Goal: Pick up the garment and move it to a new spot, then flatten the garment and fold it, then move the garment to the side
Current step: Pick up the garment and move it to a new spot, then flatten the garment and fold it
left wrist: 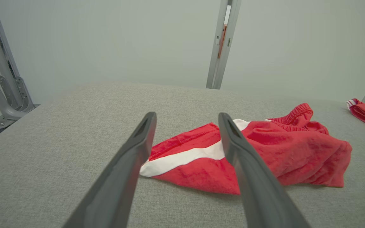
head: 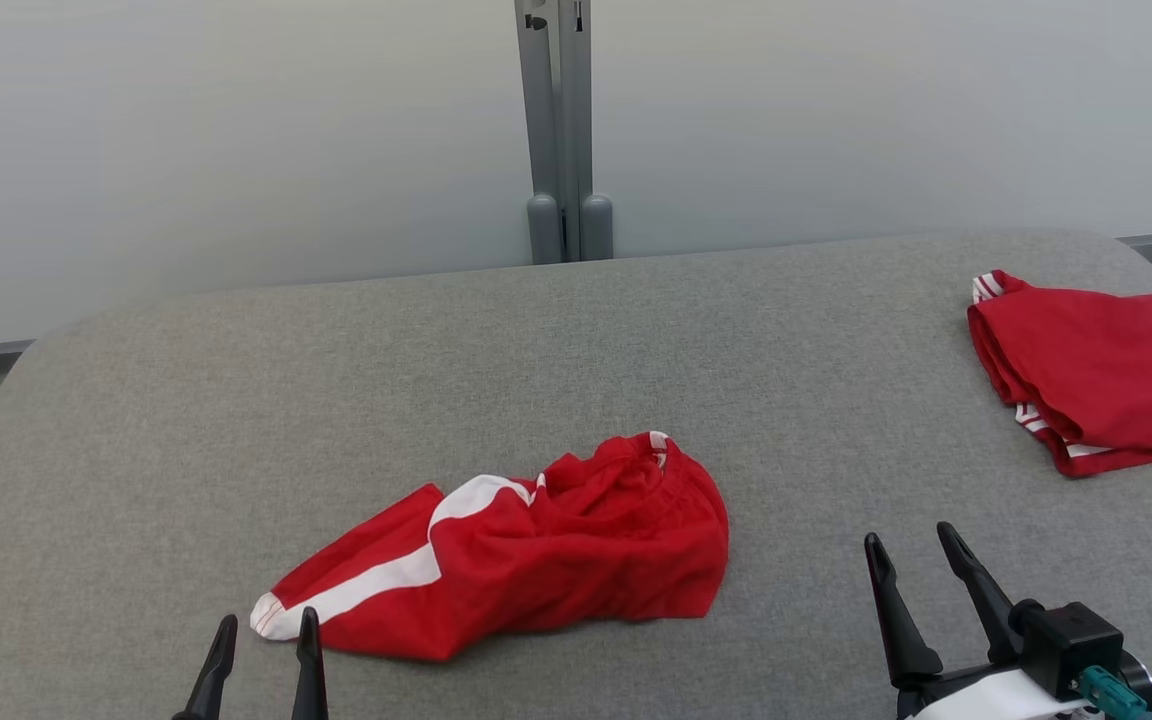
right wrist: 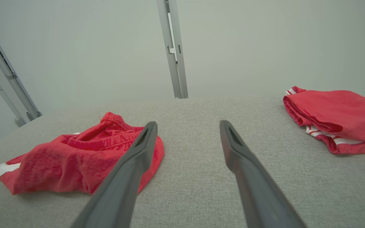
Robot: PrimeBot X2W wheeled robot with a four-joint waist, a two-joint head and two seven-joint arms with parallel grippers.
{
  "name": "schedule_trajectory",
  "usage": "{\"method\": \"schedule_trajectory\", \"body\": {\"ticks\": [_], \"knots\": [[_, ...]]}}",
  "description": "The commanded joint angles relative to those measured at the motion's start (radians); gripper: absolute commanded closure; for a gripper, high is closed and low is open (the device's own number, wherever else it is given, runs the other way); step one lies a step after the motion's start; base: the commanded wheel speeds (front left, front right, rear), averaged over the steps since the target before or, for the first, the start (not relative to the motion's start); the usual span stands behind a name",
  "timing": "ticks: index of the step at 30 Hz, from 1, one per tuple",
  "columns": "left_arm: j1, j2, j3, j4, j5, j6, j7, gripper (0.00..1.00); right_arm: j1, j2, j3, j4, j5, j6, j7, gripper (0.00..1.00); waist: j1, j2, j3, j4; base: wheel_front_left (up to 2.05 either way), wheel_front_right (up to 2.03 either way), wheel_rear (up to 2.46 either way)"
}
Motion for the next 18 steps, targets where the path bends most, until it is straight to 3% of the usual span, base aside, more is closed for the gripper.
{"method": "schedule_trajectory", "body": {"ticks": [1,18], "knots": [[-0.005,0.000,0.002,0.006,0.011,-0.006,-0.003,0.00,0.001,0.003,0.001,0.001,0.002,-0.002,0.000,0.00,0.0000,0.0000,-0.001,0.001,0.00,0.00,0.00],[-0.022,-0.001,-0.017,0.030,0.010,-0.002,-0.003,0.00,-0.009,0.000,0.007,0.000,0.004,-0.002,0.000,0.00,0.0000,0.0000,-0.005,0.004,0.00,0.00,0.00]]}}
